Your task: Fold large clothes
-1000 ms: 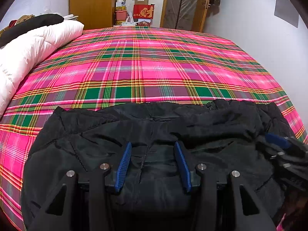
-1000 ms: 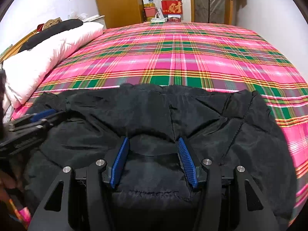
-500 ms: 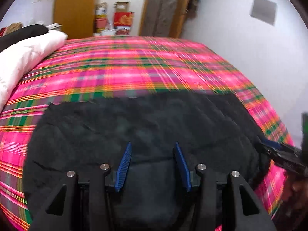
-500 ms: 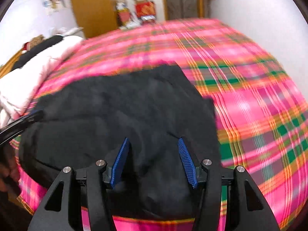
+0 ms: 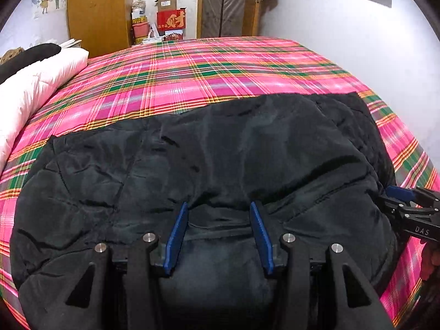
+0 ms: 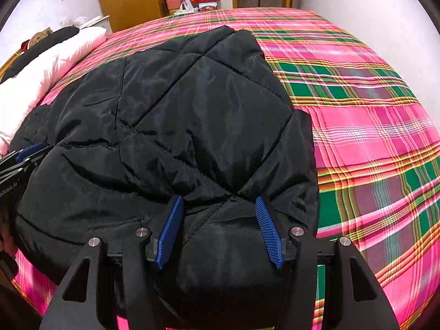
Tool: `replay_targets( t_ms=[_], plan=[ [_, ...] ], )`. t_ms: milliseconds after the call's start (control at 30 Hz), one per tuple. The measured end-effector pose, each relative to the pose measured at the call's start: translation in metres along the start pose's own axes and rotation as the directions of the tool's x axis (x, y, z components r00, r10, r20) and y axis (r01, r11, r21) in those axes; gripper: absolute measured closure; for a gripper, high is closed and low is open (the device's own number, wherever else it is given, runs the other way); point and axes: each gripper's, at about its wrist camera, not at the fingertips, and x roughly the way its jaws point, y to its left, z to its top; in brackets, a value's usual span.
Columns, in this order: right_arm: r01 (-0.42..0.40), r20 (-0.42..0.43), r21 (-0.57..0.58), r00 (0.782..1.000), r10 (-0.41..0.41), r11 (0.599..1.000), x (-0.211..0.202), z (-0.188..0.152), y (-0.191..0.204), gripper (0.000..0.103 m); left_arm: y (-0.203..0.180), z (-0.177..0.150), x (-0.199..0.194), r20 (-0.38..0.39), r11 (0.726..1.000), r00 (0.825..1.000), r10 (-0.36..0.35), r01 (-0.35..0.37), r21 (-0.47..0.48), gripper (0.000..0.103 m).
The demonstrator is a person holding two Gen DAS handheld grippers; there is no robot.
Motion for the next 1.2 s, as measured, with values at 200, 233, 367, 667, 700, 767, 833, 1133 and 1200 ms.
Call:
replay_targets(
  t_ms=[200, 233, 367, 667, 700, 767, 833, 1133, 1200],
  plan=[
    [-0.04, 0.094, 0.037, 0.995, 0.037, 0.998, -0.056, 0.005, 0.005, 0.048, 0.022, -0.005, -0.053, 0.022, 0.995, 1.0, -0.005, 0.007, -0.095, 0.054],
    [-0.054, 0.119, 0.033, 0.992, 0.05, 0.998, -0.066, 0.003, 0.008, 0.048, 0.031, -0.011, -0.064, 0.025, 0.992, 0.999, 0.022, -0.018, -0.122, 0.054],
    [-0.09, 0.097, 0.013, 0.991, 0.088, 0.996, -0.062, -0.012, 0.019, 0.048, 0.058, -0.037, -0.07, -0.041, 0.98, 0.996, 0.078, -0.085, -0.181, 0.054],
    [-0.047, 0.011, -0.019, 0.999, 0.047, 0.999, -0.022, -0.013, 0.028, 0.048, 0.061, -0.035, -0.043, -0.085, 0.973, 0.991, 0.106, -0.121, -0.198, 0.053],
    [-0.042, 0.008, -0.022, 0.999, 0.043, 0.999, -0.024, -0.011, 0.028, 0.048, 0.062, -0.035, -0.046, -0.085, 0.972, 0.991, 0.104, -0.119, -0.201, 0.053],
    [-0.057, 0.051, -0.014, 0.997, 0.057, 0.998, -0.04, -0.009, 0.026, 0.048, 0.066, -0.031, -0.055, -0.065, 0.971, 0.993, 0.1, -0.111, -0.211, 0.053],
    [-0.064, 0.103, -0.004, 0.993, 0.064, 0.998, -0.053, -0.002, 0.023, 0.048, 0.073, -0.023, -0.065, -0.019, 0.971, 0.989, 0.148, -0.149, -0.188, 0.053],
    [-0.028, 0.073, 0.078, 0.997, 0.023, 0.997, -0.002, 0.04, -0.02, 0.048, 0.137, -0.012, -0.038, -0.066, 0.927, 0.969, 0.238, -0.247, -0.282, 0.052],
    [-0.038, 0.061, 0.09, 0.998, 0.032, 0.995, 0.01, 0.038, -0.026, 0.048, 0.137, -0.013, -0.032, -0.058, 0.932, 0.969, 0.24, -0.246, -0.265, 0.051]
  ],
)
